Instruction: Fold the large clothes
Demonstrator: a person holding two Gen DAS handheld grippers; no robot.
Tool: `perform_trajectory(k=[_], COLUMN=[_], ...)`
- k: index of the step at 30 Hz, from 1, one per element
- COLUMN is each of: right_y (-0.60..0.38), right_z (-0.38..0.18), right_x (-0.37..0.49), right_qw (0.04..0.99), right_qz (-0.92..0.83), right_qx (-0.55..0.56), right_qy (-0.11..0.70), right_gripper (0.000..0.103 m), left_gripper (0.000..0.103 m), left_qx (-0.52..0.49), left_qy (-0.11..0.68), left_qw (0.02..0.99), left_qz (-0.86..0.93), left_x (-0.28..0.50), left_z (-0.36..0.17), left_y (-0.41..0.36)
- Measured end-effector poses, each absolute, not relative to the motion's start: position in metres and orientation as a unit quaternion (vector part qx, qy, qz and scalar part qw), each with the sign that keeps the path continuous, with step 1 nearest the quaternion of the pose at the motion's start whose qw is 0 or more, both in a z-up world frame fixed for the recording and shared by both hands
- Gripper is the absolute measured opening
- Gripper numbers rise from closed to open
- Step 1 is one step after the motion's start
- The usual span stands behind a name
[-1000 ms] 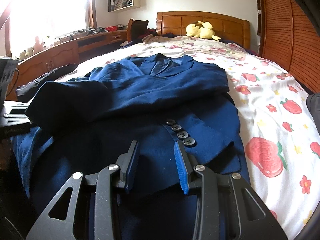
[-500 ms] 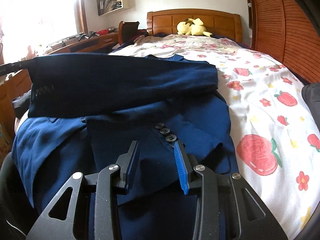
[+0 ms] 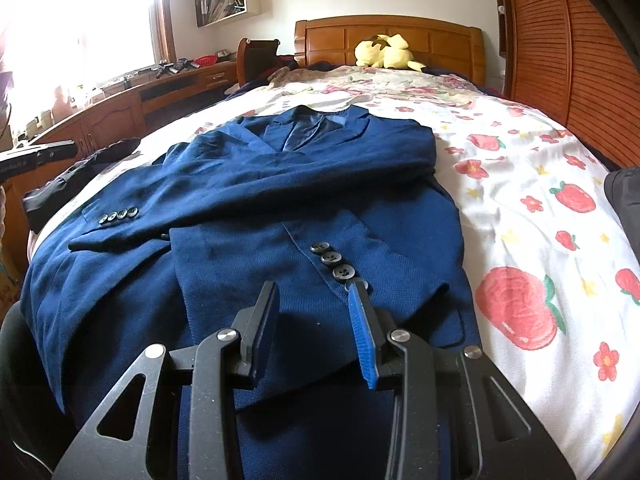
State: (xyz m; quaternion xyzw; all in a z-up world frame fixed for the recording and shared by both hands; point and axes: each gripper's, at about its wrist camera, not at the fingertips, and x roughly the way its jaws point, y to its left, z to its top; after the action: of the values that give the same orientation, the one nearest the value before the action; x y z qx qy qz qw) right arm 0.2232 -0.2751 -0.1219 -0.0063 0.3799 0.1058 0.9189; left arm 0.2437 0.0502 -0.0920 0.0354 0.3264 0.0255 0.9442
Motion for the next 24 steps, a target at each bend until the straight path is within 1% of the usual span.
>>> perform_trajectory(k=[2, 3, 5, 8, 24], right_y=[-0.274, -0.274, -0.273, -0.271, -0.269], right_z=[-0.123, -0.123, -0.124, -0.125, -0.129], right_x=[0.223, 0.224, 0.225, 0.226, 0.227], right_qw=[0.919, 0.919, 0.919, 0.919, 0.919], right_qz=[0.104, 0.104, 0.102, 0.099, 0.085], right_qx=[-0.008, -0.010, -0.012, -0.015, -0.023], right_qy=[0.380, 0.381, 0.382, 0.382, 0.385], right_gripper=[0.037, 0.037, 0.037, 0.037, 0.037], left_gripper=[0.031, 0.033, 0.041, 0.046, 0.048], left_qx=[0.022, 0.018, 0.020, 0.018, -0.008], left_qy=[0.330, 0.331, 0.332, 0.336, 0.361], left_qw=[0.944, 0.943, 0.943, 0.942, 0.933], left_qz=[0.020, 0.020, 0.024, 0.022, 0.016], left_x=[0.239, 0.235, 0.230, 0.219, 0.202], left_z=[-0.093, -0.095, -0.097, -0.104, -0.135], left_y=[0.055, 0.056, 0.061, 0.064, 0.092])
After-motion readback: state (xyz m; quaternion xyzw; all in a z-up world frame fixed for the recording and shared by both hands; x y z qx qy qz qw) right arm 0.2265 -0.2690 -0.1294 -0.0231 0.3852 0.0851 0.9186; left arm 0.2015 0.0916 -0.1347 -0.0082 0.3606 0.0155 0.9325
